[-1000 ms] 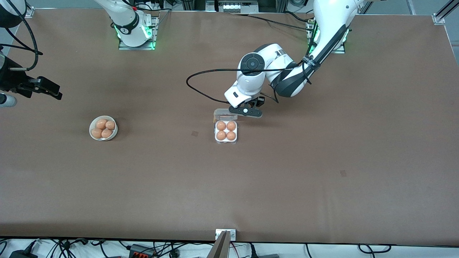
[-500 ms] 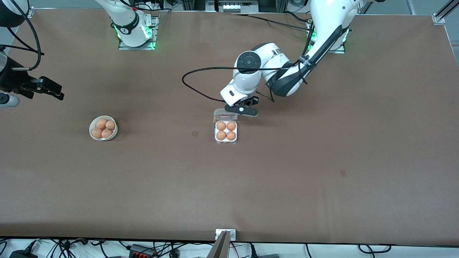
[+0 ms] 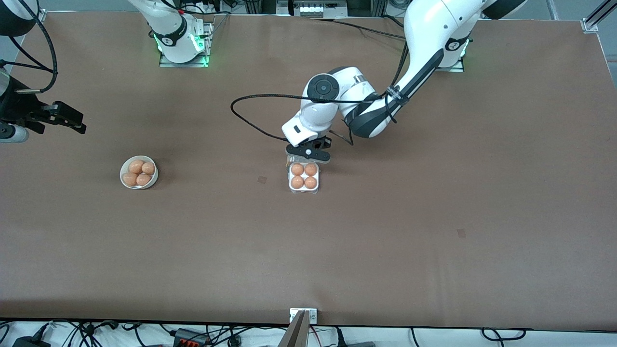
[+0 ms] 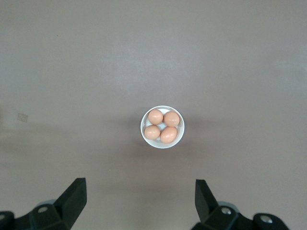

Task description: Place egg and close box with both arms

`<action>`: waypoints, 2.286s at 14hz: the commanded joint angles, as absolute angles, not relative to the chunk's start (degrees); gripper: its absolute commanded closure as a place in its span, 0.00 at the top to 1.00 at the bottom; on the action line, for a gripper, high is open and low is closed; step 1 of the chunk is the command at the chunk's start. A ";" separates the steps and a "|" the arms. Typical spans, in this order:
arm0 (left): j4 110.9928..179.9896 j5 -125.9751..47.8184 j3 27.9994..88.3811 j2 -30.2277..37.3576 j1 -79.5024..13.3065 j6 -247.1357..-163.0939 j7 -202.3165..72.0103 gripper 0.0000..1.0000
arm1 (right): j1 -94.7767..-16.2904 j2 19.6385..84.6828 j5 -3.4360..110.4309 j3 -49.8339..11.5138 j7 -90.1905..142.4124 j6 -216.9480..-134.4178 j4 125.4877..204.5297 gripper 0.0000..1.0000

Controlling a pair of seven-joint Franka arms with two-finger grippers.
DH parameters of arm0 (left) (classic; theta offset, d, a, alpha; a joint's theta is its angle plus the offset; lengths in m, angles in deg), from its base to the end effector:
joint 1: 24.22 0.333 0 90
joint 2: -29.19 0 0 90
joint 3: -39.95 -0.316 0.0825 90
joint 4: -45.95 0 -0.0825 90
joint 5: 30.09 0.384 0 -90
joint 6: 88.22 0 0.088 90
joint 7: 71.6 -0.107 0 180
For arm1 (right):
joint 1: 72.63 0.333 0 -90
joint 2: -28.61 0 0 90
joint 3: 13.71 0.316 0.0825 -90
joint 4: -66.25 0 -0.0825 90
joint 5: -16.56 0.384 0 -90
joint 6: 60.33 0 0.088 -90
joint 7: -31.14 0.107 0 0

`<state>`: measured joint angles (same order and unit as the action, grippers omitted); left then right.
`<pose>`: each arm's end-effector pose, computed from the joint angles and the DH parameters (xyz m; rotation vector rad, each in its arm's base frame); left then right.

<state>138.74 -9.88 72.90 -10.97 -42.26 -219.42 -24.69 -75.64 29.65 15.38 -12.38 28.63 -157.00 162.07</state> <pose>0.4882 -0.4985 0.2715 3.0054 -0.2525 0.0058 0.5667 -0.0187 0.5762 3.1216 0.0264 -0.0063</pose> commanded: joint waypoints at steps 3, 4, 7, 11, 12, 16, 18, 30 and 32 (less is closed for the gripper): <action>135.52 -6.80 71.77 -13.35 -42.33 -226.11 -24.49 0.01 | -74.92 29.66 15.33 -13.54 29.30 -156.66 161.61 1.00; 135.43 -6.80 71.77 -13.18 -42.24 -226.12 -24.49 0.01 | -75.09 29.58 15.42 -13.54 29.38 -156.31 161.61 1.00; 135.86 -6.80 71.86 -11.26 -41.10 -222.71 -24.23 0.01 | -75.18 29.40 15.33 -13.54 29.39 -156.30 161.61 1.00; 135.52 -7.32 74.83 -5.72 -36.28 -204.19 -29.92 0.01 | -75.09 28.70 15.33 -13.54 29.30 -155.78 162.22 1.00; 135.52 -7.32 76.24 -4.49 -34.00 -199.44 -33.42 0.01 | -75.09 28.09 15.33 -13.54 29.30 -156.12 162.75 1.00; 135.52 -7.50 84.05 -0.18 -18.56 -185.10 -52.04 0.30 | -75.09 25.10 15.33 -13.45 29.39 -159.02 167.05 1.00; 135.34 -7.50 90.46 1.58 -8.54 -181.40 -59.97 1.00 | -75.09 24.48 15.07 -13.45 29.30 -159.20 167.24 1.00; 113.64 -8.20 97.35 3.17 8.56 -162.66 -62.29 1.00 | -74.92 24.57 15.16 -12.92 29.65 -158.59 166.10 1.00; 110.74 -13.61 89.84 4.48 6.38 -162.57 -62.20 1.00 | -74.74 24.39 15.24 -12.66 29.74 -158.50 166.01 1.00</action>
<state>114.26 -9.25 96.08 3.54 8.48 -163.74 -61.59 -75.18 25.72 15.39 -12.92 28.90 -158.32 165.49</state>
